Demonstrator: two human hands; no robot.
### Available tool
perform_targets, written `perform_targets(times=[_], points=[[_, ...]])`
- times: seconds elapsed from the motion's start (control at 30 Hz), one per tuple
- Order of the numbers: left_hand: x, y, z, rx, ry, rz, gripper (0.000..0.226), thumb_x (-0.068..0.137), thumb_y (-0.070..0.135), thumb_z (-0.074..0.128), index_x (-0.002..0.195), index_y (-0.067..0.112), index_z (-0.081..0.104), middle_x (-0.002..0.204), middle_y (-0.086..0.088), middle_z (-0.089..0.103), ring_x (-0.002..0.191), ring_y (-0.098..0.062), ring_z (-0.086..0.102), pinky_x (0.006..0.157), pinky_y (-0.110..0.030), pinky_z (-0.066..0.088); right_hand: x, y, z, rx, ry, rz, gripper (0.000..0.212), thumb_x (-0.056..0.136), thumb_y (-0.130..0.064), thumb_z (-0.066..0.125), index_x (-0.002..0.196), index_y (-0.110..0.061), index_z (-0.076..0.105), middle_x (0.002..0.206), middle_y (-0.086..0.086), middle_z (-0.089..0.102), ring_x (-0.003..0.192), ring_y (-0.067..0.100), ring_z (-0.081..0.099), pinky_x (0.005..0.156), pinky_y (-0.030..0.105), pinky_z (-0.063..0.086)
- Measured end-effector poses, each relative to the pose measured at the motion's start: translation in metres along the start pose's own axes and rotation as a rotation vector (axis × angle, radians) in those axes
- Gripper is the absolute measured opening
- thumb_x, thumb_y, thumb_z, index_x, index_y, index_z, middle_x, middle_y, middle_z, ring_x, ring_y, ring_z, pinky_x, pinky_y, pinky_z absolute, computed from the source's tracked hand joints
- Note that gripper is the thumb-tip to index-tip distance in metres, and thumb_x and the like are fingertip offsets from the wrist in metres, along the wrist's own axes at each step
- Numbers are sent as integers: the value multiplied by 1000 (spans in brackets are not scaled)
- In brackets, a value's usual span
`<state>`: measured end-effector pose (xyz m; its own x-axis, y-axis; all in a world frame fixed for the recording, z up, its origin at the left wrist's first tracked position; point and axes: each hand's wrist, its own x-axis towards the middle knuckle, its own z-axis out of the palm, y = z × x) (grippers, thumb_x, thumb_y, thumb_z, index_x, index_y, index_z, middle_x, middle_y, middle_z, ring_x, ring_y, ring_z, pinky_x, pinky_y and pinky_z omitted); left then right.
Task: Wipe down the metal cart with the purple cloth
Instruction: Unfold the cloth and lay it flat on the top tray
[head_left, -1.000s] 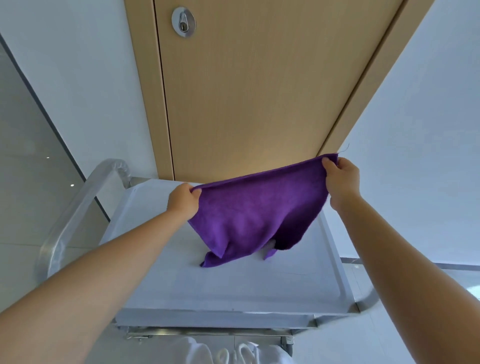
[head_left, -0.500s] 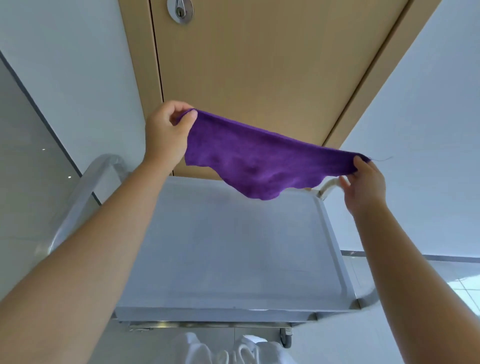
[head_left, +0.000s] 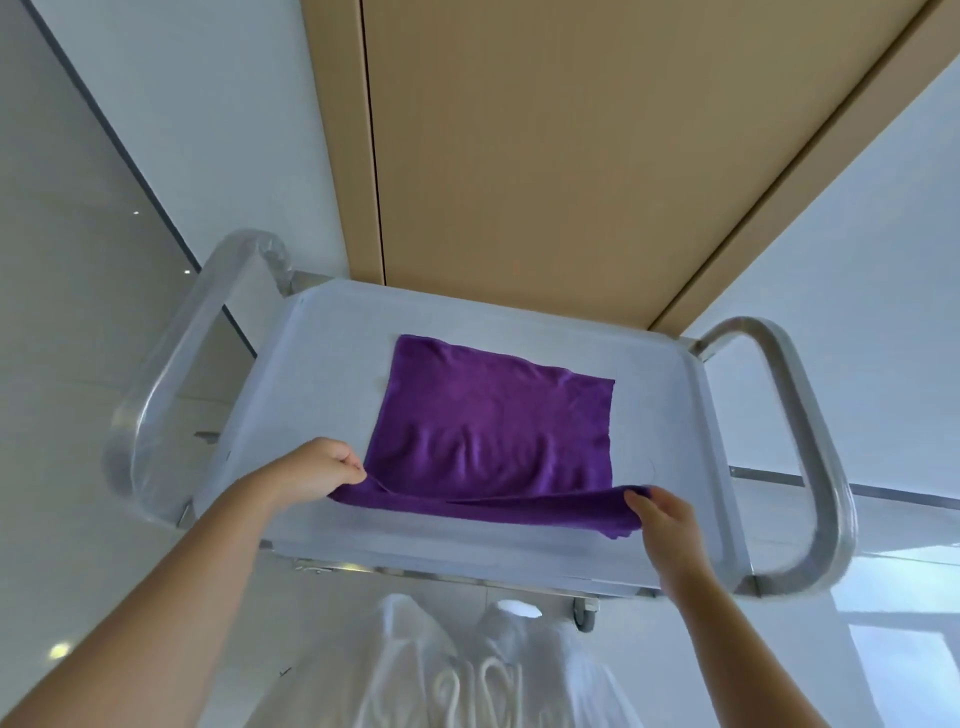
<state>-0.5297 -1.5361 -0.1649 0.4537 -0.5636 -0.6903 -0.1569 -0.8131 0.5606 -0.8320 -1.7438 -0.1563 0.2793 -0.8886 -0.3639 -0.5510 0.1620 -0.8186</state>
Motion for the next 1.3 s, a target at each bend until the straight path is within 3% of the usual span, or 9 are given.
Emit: perform_targets(times=[0.1,0.3,0.43,0.6,0.73,1.07,1.17,1.23,1.3], points=[[14,12,-10,-69,111,100,9,89,11,57,86,7,65,88,-7,66,80,-18,56,73,-27,41,16,-4,3,-30,32,-22,18,91,-1,49,77,3,59,67,11,51,65,21,42,57,31,31],[56,58,-35,-251,238,226,8,90,4,57,93,5,65,85,-7,64,77,-14,56,74,-24,44,73,-23,8,-17,172,-68,15,95,-8,46,89,-8,59,75,2,56,70,19,49,65,28,37],[91,79,-40,-235,233,172,11,89,2,57,97,5,65,88,-9,63,83,-17,56,79,-27,43,113,-26,17,-67,130,-51,16,96,-9,44,90,-7,58,73,-1,54,70,18,47,59,28,38],[125,96,-45,-211,208,105,15,89,-1,56,97,6,66,95,-11,65,78,-12,58,72,-18,45,146,-23,23,-121,76,-21,17,98,-11,42,92,-6,57,84,7,57,77,22,50,69,31,39],[147,104,-47,-197,240,72,14,89,0,57,98,4,66,97,-11,64,82,-17,59,80,-25,46,170,-22,28,-141,68,14,18,99,-12,41,94,-5,56,83,7,56,75,21,48,69,29,37],[181,103,-26,104,554,47,19,92,14,57,104,1,64,102,-12,65,97,-28,58,80,-29,40,212,-17,41,-296,44,61,24,98,-18,44,95,2,57,85,12,57,77,25,51,70,35,42],[179,105,-19,273,623,36,29,91,16,56,118,4,57,117,-19,56,107,-36,53,87,-41,42,217,-18,43,-475,50,42,20,96,-22,49,106,-6,55,107,12,56,83,24,53,71,31,39],[170,114,-3,452,690,137,38,87,12,61,123,7,54,120,-20,53,110,-40,49,89,-49,40,217,-22,41,-521,25,41,34,94,-21,51,126,-11,48,125,10,48,97,26,55,78,34,44],[154,127,27,537,659,377,36,74,8,71,108,8,63,103,-16,60,94,-40,56,78,-48,45,218,-25,38,-573,-24,11,41,94,-20,50,134,-14,44,132,8,42,110,27,53,87,37,46]])
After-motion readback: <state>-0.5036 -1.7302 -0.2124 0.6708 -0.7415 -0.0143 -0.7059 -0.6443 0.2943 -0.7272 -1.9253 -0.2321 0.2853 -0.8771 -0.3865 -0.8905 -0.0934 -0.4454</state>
